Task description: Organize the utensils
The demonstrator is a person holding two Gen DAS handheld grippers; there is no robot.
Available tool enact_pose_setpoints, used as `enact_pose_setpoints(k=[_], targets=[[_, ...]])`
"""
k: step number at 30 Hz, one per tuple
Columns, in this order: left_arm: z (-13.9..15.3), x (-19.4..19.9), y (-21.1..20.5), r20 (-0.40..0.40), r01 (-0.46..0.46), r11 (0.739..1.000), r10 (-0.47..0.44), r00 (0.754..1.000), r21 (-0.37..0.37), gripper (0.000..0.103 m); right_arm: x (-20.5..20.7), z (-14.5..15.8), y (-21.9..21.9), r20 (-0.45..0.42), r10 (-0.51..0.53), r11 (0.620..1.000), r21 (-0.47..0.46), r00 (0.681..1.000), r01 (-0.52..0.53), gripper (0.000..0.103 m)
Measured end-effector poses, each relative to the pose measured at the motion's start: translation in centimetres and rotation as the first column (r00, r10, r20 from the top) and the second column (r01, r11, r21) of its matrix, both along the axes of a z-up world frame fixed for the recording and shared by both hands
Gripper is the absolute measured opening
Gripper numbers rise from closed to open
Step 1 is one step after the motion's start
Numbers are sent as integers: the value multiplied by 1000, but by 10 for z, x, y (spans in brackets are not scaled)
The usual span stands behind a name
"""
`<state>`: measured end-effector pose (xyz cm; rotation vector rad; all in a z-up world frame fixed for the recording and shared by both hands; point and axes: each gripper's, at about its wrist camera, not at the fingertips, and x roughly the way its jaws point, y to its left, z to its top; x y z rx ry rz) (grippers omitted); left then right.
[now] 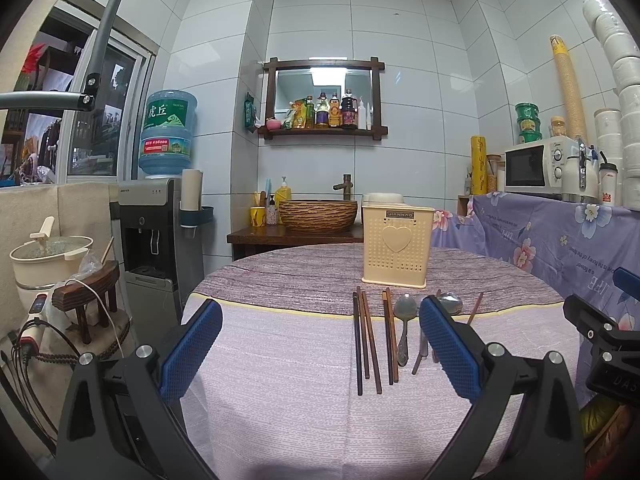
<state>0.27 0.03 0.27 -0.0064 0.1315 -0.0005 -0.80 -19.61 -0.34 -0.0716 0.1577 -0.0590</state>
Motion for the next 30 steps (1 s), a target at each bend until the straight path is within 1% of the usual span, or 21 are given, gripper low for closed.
enact_pose_setpoints(k=[19,21,25,30], targets=[[-3,0,0,-2,0,1000,0,1000,1,98,0,-4,1,-5,1,1000,1,1000,-1,97],[-9,-1,8,-7,1,1000,-1,1000,-3,98,3,-7,2,-13,-4,1000,-1,1000,4,97],[-13,4,12,-30,-3,1000,3,1000,-5,98,11,-10,-1,-48,-25,1000,3,999,26,97],[-16,19,17,-95,-11,1000,11,995,-5,98,24,-14,-8,-96,-67,998,-2,993,67,97]])
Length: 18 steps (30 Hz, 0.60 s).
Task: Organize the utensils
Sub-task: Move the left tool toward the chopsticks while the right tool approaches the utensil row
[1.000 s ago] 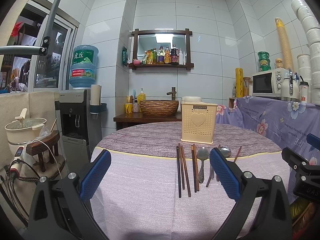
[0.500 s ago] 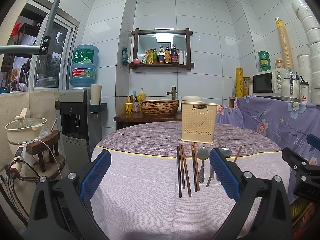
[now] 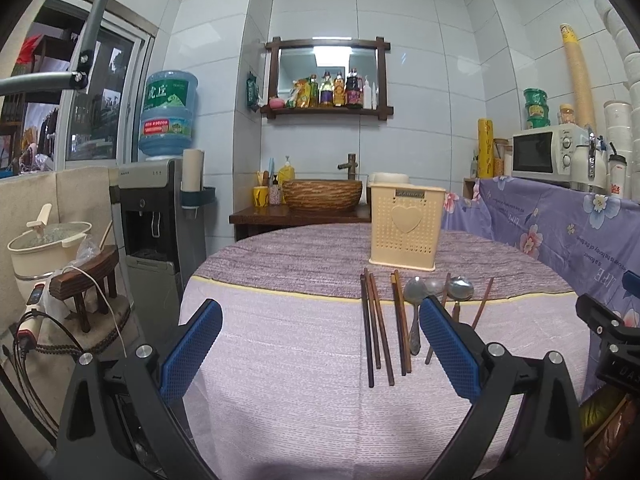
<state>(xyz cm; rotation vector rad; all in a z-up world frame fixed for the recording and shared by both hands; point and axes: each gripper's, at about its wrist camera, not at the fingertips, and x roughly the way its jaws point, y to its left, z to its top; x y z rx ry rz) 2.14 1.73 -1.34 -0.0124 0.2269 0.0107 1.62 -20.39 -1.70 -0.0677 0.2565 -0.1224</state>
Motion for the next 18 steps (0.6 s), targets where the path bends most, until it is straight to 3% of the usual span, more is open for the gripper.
enact_pose_setpoints(k=[9,14,18], targets=[[-2,56,9,-193,40,999,-35,981,20,98,40,-10,-29,-156,-67,997,36,985,74,97],[-8,102,17,-347,108,994,-106,932,-14,92,74,-16,-44,-247,-71,993,70,966,91,97],[-7,131,16,-421,145,989,-138,896,-16,82,112,-25,-54,-373,-11,982,170,928,80,97]])
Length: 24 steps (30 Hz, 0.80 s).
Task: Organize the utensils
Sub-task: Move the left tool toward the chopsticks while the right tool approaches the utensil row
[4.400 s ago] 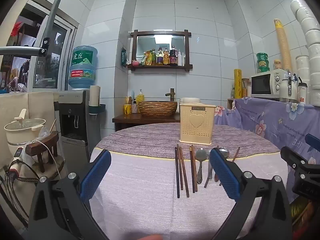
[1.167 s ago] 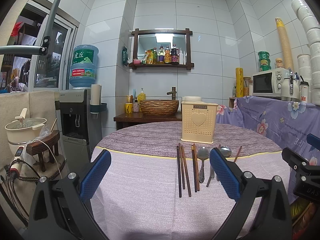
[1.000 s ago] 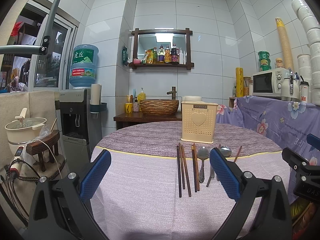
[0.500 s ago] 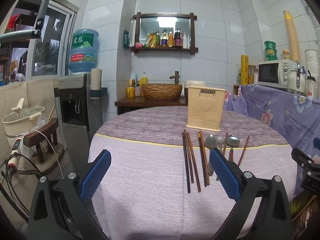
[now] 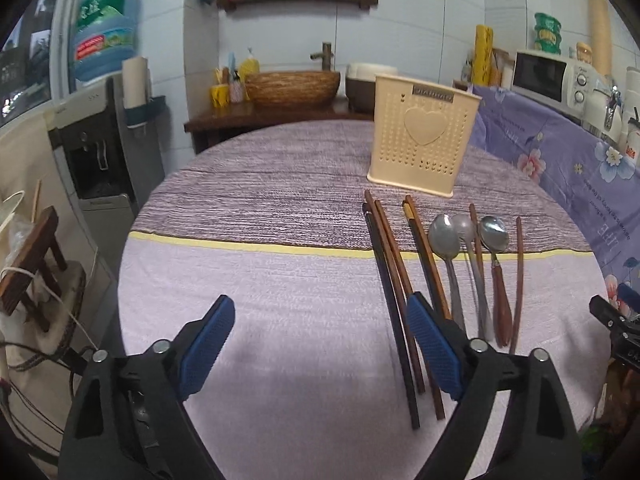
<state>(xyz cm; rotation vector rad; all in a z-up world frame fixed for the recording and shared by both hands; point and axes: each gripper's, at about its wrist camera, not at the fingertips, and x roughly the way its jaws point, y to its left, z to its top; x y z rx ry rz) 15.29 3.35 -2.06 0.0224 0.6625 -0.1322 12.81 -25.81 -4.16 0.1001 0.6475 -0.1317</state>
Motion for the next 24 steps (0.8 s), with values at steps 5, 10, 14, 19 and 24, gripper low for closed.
enact_pose_setpoints(k=[5,10,14,19,24], targets=[[3,31,-6,-82,46,999,-48,995,-24,69,36,1,-4,-64,11,992,129,998,-3,96],[0,52,-16,-148,76,997,-80,986,-34,50,55,10,5,-63,25,991,135,998,-16,88],[-6,65,-25,-190,90,995,-95,977,-37,43,60,14,16,-55,53,992,117,997,-46,88],[-14,78,-35,-219,99,995,-98,971,-4,39,60,13,20,-56,65,993,106,996,-59,88],[-21,86,-39,-253,101,995,-93,963,18,38,61,14,18,-56,60,994,99,997,-54,88]])
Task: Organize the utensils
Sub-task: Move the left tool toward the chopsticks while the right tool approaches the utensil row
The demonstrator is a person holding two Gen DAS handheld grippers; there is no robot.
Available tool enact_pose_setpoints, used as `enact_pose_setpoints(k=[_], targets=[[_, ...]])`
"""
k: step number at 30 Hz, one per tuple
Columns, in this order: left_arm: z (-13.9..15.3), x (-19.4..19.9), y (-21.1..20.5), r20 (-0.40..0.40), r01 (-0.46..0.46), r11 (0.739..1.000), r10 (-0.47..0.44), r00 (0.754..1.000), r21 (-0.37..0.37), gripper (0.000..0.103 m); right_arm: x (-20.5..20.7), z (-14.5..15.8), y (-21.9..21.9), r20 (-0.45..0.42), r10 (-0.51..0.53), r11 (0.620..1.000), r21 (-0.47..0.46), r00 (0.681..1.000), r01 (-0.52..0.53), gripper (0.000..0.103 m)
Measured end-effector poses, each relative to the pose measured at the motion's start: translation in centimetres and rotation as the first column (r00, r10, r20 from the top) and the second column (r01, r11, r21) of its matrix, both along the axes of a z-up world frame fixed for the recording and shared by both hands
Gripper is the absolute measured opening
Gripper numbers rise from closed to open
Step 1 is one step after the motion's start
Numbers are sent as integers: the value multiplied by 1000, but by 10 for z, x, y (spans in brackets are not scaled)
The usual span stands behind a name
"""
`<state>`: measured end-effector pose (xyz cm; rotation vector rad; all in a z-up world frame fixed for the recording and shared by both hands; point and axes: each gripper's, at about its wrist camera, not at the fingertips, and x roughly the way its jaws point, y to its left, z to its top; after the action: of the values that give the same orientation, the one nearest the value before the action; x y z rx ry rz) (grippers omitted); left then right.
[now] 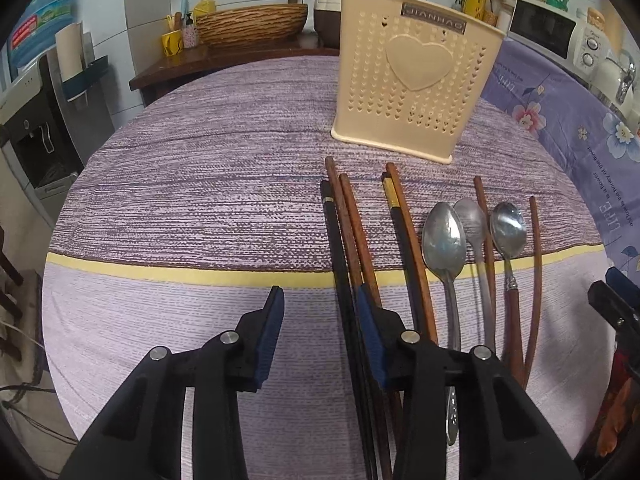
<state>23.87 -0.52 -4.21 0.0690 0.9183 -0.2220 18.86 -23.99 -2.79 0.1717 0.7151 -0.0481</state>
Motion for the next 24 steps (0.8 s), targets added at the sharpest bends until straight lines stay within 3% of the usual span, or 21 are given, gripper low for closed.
enact_pose_setpoints(k=[5,8,11,15,18,24], targets=[[-2,2,-3,8,-6,999,6,1000,38,37,4,-1,2,-10,8,1000,-8,1000,-8,88],[-1,4,3,-1,2,1000,-2,1000,18,38,7,-4,0,-34,12,1000,-7,999,-13,88],[0,7,11,1,-21,998,21,1000,56,37,12,-7,-6,-61,-6,1000,-7,998,5,87],[6,13,22,-24,-37,999,36,999,-10,37,23,-7,-16,-87,-14,999,49,996,18,84],[12,10,11,18,-23,1000,23,1000,13,37,27,-5,-15,-78,-19,998,54,997,23,83],[-1,5,-6,-8,14,998,-14,1000,54,38,25,-7,-8,-81,-4,999,49,997,8,83]])
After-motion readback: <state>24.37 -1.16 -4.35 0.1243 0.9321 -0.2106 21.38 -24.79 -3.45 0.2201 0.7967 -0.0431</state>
